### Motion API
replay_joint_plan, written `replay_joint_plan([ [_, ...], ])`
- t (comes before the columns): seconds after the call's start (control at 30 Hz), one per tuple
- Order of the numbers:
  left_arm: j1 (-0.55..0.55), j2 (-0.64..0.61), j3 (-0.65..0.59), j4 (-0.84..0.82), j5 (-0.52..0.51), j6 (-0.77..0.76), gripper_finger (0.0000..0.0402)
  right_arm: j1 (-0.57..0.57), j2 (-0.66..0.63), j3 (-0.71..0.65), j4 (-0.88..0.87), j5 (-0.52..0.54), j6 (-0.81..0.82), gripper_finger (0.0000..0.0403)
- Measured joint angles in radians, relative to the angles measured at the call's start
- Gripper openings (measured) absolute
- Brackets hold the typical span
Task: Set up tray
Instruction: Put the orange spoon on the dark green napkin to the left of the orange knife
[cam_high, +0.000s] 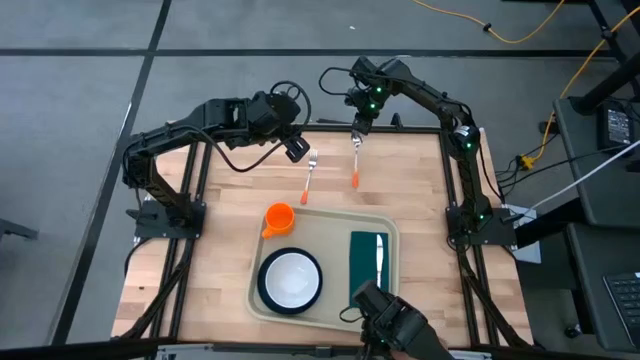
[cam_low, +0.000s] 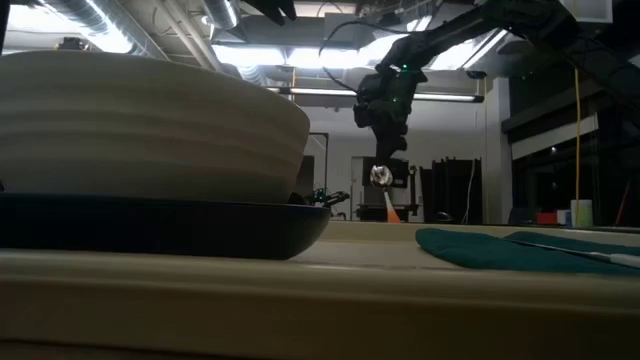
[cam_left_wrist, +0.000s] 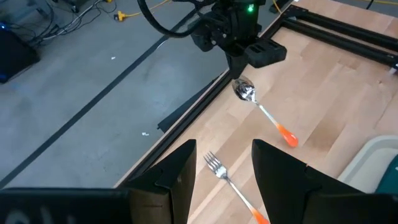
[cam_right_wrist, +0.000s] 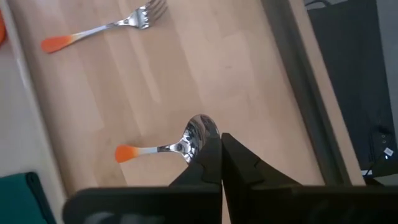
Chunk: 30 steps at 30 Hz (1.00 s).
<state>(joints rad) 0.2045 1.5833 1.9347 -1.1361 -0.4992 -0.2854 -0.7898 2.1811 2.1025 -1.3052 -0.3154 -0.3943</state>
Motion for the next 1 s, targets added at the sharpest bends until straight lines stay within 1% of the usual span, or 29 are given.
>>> replay_joint_plan([
  [0.23,0.009,0.000,0.000,-0.037,-0.013,-0.008,0.0150,0.031,-0.015,0.000,-0.028,0.000,0.000,0.0000],
  [0.33,0.008,0.000,0.000,-0.072,-0.052,0.010,0.0150,0.042,-0.045,0.000,-0.044,-0.001,0.000,0.0000],
  [0.43,0.020,0.000,0.000,-0.126,-0.115,0.031,0.0150,0.050,-0.086,0.000,-0.068,-0.010,0.002,0.0000],
  [0.53,0.053,-0.003,0.000,-0.180,-0.142,0.035,0.0150,0.059,-0.142,0.000,-0.121,-0.052,0.017,0.0000],
  [0.63,0.087,-0.005,0.000,-0.203,-0.140,0.045,0.0150,0.078,-0.205,0.000,-0.181,-0.152,0.023,0.0000],
  [0.73,0.108,-0.005,0.000,-0.211,-0.138,0.082,0.0150,0.122,-0.270,0.000,-0.228,-0.208,0.036,0.0000],
  [0.87,0.112,-0.005,0.000,-0.211,-0.118,0.116,0.0150,0.210,-0.361,-0.047,-0.247,-0.211,0.090,0.0000],
  [0.93,0.112,-0.006,0.000,-0.212,-0.075,0.139,0.0150,0.262,-0.405,-0.104,-0.238,-0.209,0.132,0.0000],
  [1.0,0.112,-0.010,0.000,-0.215,-0.044,0.156,0.0150,0.320,-0.451,-0.192,-0.204,-0.207,0.174,0.0000],
])
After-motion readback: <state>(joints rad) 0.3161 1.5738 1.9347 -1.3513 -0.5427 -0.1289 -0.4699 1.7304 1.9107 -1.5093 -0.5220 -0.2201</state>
